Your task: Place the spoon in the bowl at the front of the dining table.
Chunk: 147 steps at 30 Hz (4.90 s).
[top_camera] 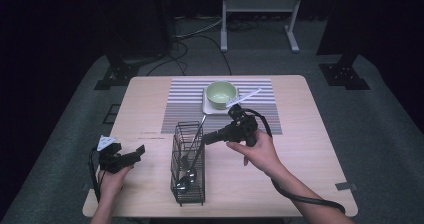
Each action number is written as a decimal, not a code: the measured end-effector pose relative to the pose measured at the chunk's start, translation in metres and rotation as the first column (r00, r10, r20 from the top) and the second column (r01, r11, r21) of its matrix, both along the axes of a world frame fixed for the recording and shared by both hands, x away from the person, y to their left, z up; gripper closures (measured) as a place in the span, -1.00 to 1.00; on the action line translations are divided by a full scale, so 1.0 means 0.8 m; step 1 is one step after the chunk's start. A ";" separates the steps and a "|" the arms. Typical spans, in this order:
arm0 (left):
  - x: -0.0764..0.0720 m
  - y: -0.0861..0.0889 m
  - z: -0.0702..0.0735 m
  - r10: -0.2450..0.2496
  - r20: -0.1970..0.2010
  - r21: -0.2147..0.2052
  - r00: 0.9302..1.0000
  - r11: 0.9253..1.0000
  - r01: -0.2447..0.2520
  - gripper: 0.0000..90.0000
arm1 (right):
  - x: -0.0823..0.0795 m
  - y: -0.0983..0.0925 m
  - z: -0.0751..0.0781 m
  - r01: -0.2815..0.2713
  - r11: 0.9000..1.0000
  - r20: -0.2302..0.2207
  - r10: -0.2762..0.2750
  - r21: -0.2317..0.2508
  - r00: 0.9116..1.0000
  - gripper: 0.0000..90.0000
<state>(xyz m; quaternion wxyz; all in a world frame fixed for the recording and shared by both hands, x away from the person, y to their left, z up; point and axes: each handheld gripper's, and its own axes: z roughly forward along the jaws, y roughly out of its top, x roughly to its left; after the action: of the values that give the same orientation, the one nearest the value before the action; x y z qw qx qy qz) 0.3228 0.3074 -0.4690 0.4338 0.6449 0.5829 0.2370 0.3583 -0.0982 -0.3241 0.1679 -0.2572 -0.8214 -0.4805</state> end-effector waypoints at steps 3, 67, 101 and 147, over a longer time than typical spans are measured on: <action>0.000 0.000 0.000 0.000 -0.002 -0.001 1.000 1.000 0.000 -1.00 | 0.001 -0.003 0.001 0.002 1.000 -0.012 -0.001 0.017 1.000 0.98; 0.001 -0.001 -0.001 0.001 -0.004 -0.002 1.000 1.000 -0.001 -1.00 | 0.019 -0.108 0.031 0.142 0.968 -0.100 -0.124 0.205 0.987 0.98; 0.001 -0.001 -0.002 0.001 -0.005 -0.007 1.000 1.000 -0.001 -1.00 | 0.024 -0.162 -0.015 0.235 0.950 -0.155 -0.206 0.207 0.966 0.98; 0.002 0.000 -0.002 0.003 -0.006 -0.007 1.000 1.000 -0.003 -1.00 | 0.057 -0.200 -0.055 0.381 0.917 -0.183 -0.358 0.114 0.916 0.97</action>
<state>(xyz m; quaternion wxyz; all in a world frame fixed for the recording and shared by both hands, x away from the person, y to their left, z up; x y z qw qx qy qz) 0.3243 0.3072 -0.4707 0.4339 0.6432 0.5859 0.2340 0.4043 -0.2581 -0.3683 0.1572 -0.4325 -0.7040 -0.5409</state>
